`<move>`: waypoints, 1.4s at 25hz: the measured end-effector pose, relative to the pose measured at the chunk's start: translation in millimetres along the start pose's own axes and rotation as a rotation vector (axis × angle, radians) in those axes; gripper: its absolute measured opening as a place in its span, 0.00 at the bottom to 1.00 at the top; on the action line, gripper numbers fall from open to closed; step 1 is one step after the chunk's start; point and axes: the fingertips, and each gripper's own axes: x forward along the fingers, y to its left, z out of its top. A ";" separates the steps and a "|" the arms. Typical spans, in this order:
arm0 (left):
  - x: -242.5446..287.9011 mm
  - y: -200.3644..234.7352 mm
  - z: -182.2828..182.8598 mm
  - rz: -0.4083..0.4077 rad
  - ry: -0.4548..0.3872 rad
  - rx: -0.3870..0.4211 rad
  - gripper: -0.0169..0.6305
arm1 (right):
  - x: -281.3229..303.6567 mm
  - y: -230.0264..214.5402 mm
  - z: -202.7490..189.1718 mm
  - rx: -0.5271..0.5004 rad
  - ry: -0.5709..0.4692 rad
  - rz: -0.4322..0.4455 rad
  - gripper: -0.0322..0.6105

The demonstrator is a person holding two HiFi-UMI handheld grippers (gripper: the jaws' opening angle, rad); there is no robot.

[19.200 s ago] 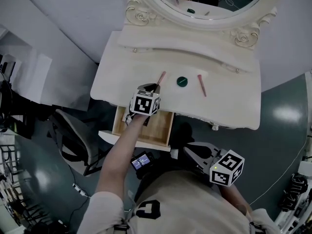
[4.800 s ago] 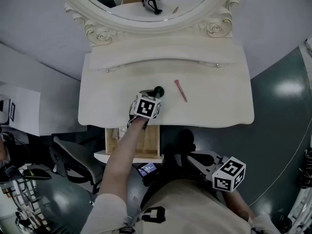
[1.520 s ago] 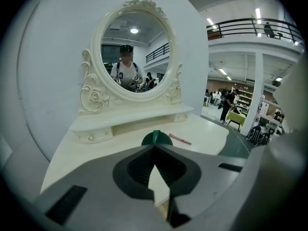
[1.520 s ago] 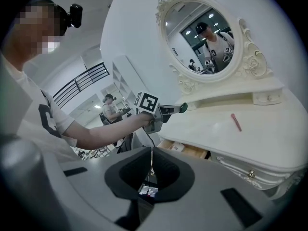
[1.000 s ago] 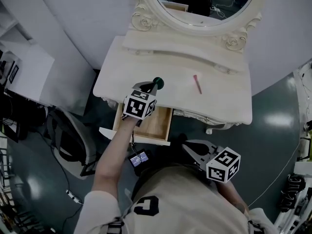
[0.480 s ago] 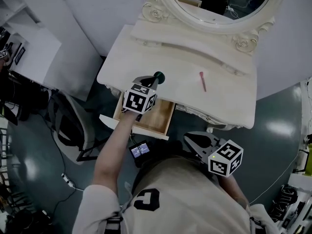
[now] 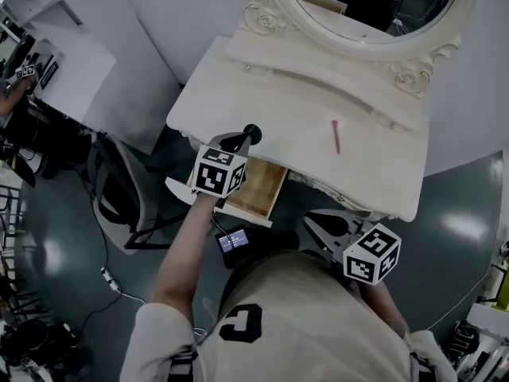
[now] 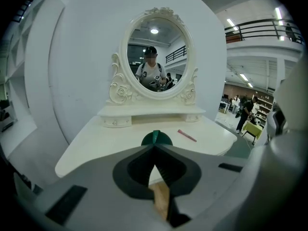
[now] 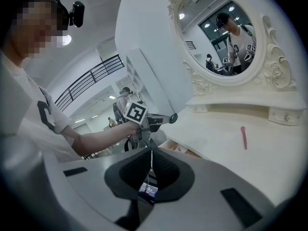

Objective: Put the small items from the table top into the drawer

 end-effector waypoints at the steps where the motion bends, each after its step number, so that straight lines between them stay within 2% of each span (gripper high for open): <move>1: -3.0 -0.6 -1.4 0.007 -0.002 -0.010 0.11 | -2.0 -1.8 0.2 -0.001 -0.001 0.002 0.10; 10: -38.0 -10.3 -6.8 0.084 -0.020 -0.023 0.11 | -17.8 -14.2 1.7 -0.013 -0.018 0.027 0.10; 14: -61.5 -9.7 -7.9 0.143 -0.042 -0.038 0.11 | -17.9 -13.3 1.6 -0.039 -0.007 0.058 0.10; 19: -78.8 -7.9 -20.6 0.198 -0.028 -0.067 0.11 | -18.0 -14.4 -0.7 -0.038 -0.003 0.099 0.10; 23: -93.4 -7.7 -30.0 0.243 -0.002 -0.084 0.11 | -14.1 -11.0 -6.6 -0.045 0.025 0.151 0.10; 30: -129.3 -6.5 -55.2 0.336 0.050 -0.106 0.11 | 4.9 17.9 -18.8 -0.088 0.086 0.303 0.10; 35: -147.4 6.5 -73.0 0.366 0.063 -0.136 0.11 | 14.8 26.8 -17.6 -0.122 0.103 0.324 0.10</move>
